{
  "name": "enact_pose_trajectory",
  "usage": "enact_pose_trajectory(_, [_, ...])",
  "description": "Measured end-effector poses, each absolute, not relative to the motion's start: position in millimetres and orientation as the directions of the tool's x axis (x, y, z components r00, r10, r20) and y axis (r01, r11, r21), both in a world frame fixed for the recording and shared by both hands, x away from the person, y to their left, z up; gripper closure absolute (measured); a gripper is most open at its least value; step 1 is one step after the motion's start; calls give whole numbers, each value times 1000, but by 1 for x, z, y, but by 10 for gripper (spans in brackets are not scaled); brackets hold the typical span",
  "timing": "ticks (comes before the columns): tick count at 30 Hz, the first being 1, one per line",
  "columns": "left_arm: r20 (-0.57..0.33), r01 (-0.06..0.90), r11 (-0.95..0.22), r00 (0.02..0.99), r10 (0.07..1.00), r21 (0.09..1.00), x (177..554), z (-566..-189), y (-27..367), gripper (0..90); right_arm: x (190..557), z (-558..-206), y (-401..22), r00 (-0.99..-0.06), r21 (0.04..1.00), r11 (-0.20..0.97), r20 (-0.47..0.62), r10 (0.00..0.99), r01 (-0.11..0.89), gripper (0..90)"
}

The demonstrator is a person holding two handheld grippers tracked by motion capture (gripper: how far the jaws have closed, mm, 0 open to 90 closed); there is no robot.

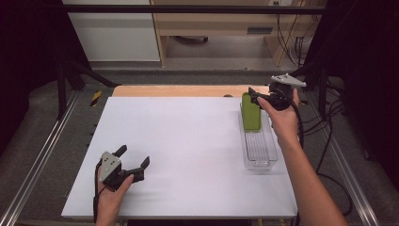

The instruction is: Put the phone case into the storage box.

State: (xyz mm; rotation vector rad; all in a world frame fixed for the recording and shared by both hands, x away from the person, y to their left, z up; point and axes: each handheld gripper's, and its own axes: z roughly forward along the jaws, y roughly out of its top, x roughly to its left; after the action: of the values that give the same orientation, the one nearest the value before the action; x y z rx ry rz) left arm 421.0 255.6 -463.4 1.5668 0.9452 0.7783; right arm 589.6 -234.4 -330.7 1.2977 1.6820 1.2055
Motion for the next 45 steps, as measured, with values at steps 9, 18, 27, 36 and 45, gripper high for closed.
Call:
enact_pose_trajectory(9, [-19,175,-70,463,886,982,422,-463,260,23,585,-325,-220,-301,943,75,28,953,325,52])
enact_pose_trajectory(18, [-20,177,-70,463,886,982,422,-462,263,22,584,-324,-206,-334,937,96,24,942,336,47])
enact_pose_trajectory(27, [-23,177,-67,465,885,982,422,-462,263,22,583,-324,-196,-358,932,106,27,933,347,42])
enact_pose_trajectory(36, [-25,176,-62,451,892,982,423,-462,264,22,579,-323,-182,-394,925,124,30,918,359,39])
enact_pose_trajectory(45, [-35,179,-49,439,898,983,422,-460,269,21,573,-319,-172,-433,922,139,34,901,361,38])
